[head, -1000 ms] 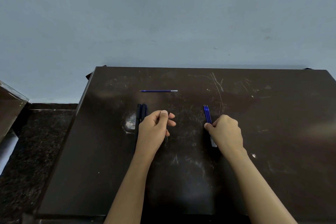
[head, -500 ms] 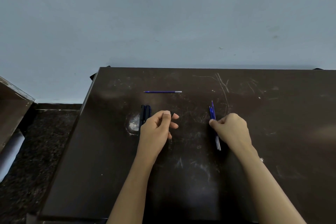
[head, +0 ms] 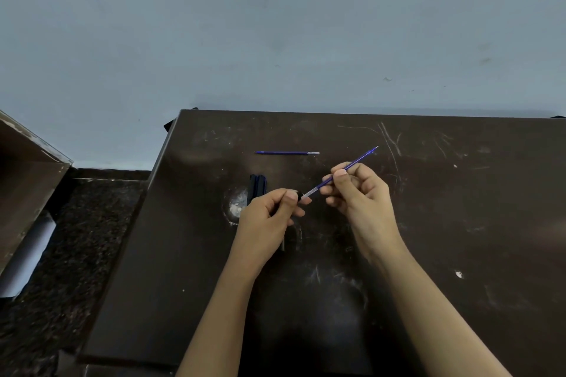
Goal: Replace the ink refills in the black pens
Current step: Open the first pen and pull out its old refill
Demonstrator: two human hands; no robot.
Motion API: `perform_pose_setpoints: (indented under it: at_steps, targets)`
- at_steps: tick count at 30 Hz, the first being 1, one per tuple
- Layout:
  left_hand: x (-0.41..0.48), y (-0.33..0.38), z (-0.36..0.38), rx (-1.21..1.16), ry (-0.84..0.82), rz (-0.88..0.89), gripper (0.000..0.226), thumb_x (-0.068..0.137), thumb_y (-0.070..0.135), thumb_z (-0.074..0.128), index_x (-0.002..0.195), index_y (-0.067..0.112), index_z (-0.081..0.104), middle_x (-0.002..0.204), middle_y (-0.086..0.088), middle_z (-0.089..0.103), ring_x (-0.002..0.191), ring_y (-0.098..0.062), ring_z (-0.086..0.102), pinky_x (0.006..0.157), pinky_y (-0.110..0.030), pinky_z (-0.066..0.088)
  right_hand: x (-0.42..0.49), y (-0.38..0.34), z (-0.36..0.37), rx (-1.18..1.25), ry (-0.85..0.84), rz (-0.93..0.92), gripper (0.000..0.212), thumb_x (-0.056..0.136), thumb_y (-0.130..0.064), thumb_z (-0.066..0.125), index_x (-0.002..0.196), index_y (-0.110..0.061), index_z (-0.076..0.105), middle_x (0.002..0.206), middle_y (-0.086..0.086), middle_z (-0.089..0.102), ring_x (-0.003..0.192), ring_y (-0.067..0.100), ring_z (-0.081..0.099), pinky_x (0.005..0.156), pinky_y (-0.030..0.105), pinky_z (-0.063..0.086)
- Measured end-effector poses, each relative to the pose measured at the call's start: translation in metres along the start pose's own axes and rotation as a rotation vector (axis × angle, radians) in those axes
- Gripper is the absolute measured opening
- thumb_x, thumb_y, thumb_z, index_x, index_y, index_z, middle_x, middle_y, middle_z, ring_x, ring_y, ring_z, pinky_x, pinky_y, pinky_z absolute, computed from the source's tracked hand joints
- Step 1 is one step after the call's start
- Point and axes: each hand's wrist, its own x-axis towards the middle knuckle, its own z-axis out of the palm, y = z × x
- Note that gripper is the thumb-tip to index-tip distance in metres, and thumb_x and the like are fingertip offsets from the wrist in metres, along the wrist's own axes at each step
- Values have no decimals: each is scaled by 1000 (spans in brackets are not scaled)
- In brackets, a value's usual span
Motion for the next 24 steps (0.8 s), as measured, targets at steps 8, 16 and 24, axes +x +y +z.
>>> perform_pose_setpoints:
  at_steps: [8, 16, 24]
  targets:
    - [-2, -3, -10, 21, -6, 12, 27, 97, 31, 47, 93, 25, 73, 85, 7, 73, 78, 1, 64, 70, -14, 48, 1, 5, 3, -9, -3, -23, 11, 95, -7, 49, 94, -6, 60, 78, 3, 69, 66, 8, 62, 60, 20, 51]
    - [-3, -2, -23, 100, -7, -23, 26, 97, 28, 47, 95, 25, 73, 83, 8, 71, 81, 0, 63, 68, -10, 47, 1, 15, 17, -43, -2, -47, 12, 94, -7, 51, 93, -9, 63, 80, 2, 69, 65, 7, 56, 63, 25, 46]
    - [-7, -1, -32, 164, -3, -23, 27, 97, 31, 46, 95, 27, 72, 79, 9, 69, 71, 1, 58, 65, -5, 44, -1, 24, 26, 23, 4, -1, 13, 94, -5, 49, 94, -9, 62, 81, 2, 69, 66, 5, 55, 66, 26, 44]
